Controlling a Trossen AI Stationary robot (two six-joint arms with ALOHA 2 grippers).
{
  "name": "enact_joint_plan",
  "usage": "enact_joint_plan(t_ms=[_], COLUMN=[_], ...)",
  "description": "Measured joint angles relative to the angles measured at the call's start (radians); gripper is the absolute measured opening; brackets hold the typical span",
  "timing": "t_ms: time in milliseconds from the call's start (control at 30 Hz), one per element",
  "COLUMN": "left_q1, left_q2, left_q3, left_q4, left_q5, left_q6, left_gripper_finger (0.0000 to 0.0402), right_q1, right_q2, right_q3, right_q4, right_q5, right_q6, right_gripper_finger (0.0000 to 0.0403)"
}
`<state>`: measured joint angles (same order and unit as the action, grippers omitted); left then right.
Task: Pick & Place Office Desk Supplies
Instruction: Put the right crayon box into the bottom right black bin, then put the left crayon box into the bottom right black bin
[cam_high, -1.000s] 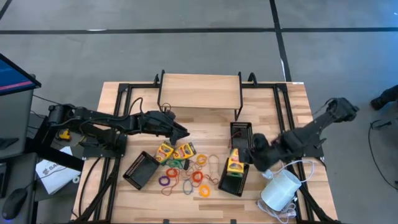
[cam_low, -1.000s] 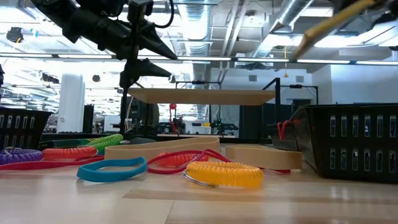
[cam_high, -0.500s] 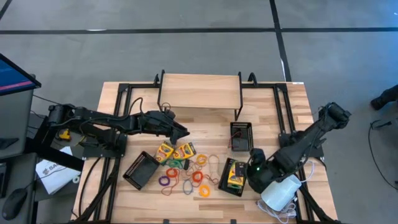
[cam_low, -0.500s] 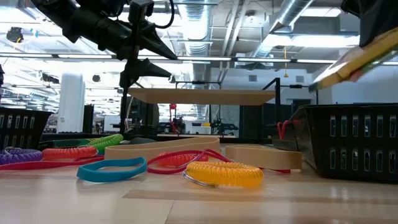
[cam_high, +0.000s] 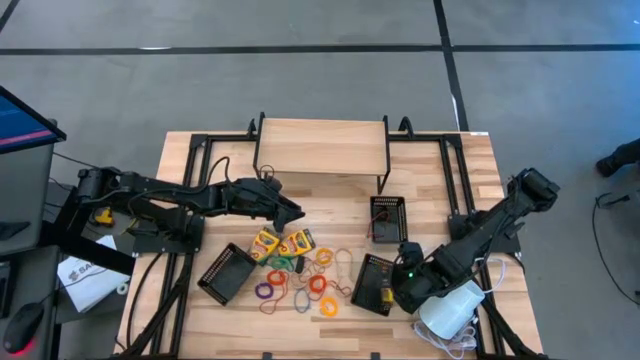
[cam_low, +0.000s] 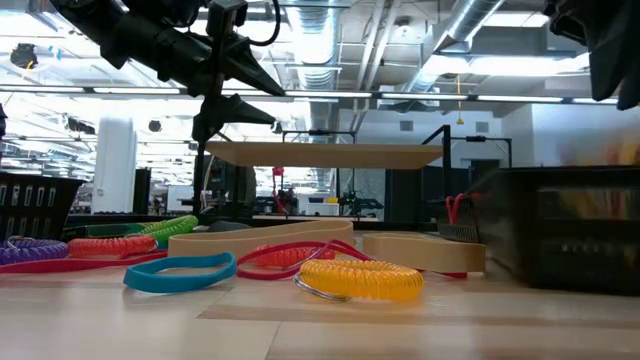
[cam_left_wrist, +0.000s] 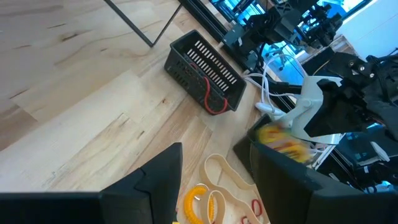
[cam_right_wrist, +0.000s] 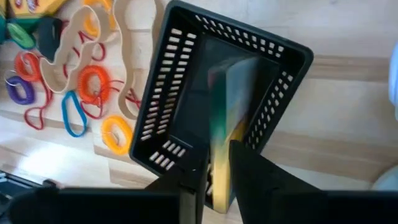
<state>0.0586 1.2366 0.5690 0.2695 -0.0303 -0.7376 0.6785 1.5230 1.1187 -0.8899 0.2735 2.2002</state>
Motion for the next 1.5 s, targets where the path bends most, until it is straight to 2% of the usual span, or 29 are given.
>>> enact_joint_plan(t_ms=[400, 567, 867, 1167, 1367, 1500], left_q1=[0.000, 0.000, -0.027, -0.024, -0.024, -0.024], left_q2=[0.000, 0.000, -0.008, -0.086, -0.157, -0.211], left_q3=[0.000, 0.000, -0.001, -0.001, 0.000, 0.000], left_q4=[0.000, 0.000, 0.003, 0.002, -0.018, -0.115], left_q5=[0.000, 0.000, 0.031, 0.035, 0.037, 0.038], left_q6=[0.000, 0.000, 0.000, 0.040, 0.109, 0.157], left_gripper_finger=[0.0186, 0.0186, 0.0186, 0.0186, 0.0186, 0.0186], right_q1=[-0.017, -0.048, -0.206, -0.402, -0.519, -0.590], right_q2=[0.000, -0.003, -0.135, -0.197, -0.179, -0.173], right_q3=[0.000, 0.000, 0.000, 0.000, 0.000, 0.000], right_q4=[-0.015, -0.011, 0.097, 0.359, 0.448, 0.486], right_q5=[-0.016, -0.014, -0.009, 0.009, -0.111, -0.142], right_q6=[-0.003, -0.073, -0.407, -0.832, -1.020, -1.100], right_gripper_finger=[0.0128, 0.0139, 0.0138, 0.0134, 0.0126, 0.0123])
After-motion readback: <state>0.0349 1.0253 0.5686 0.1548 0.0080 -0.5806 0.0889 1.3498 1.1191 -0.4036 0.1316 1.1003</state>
